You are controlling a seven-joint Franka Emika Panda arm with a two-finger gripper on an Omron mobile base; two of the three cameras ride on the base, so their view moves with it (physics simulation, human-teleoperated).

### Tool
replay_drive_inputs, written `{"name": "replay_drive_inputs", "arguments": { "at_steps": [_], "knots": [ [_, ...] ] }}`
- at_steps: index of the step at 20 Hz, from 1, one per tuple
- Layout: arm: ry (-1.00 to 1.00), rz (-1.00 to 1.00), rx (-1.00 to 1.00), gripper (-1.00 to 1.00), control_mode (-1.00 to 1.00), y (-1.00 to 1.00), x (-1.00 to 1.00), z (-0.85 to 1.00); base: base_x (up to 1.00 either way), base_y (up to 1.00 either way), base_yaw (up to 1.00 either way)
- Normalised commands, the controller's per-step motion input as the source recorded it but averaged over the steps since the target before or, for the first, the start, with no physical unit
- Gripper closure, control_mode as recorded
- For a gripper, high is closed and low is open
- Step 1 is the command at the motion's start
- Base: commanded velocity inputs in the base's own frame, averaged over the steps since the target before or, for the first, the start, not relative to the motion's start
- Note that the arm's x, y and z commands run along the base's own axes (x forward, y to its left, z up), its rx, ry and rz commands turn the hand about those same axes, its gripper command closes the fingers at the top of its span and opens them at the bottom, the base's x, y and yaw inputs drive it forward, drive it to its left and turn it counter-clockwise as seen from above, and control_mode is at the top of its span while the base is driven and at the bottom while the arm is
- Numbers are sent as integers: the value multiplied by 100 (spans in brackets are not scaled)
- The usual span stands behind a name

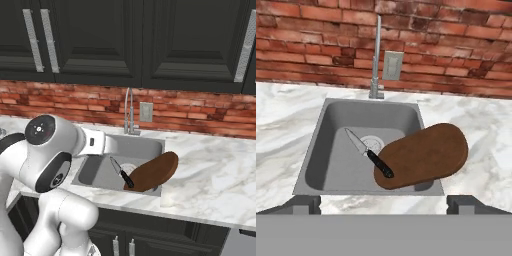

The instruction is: Move the cutting board and knife to the sink. Then move spray from the cabinet to the counter.

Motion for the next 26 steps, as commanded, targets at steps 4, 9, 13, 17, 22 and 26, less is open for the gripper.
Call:
{"name": "replay_drive_inputs", "arguments": {
  "at_steps": [4,9,13,17,22,26],
  "knots": [
    [-17,-8,0,-100,-100,0,-45,-2,0,0,0],
    [-11,-3,1,-100,-100,14,-36,-42,0,0,0],
    [-10,-2,2,-100,-100,27,-39,-46,0,0,0],
    [-2,0,1,-100,100,6,-8,-8,-16,1,0],
    [0,0,0,-100,100,0,0,0,-18,-42,5],
    [0,0,0,-100,100,0,0,0,-42,-82,16]
  ]
}}
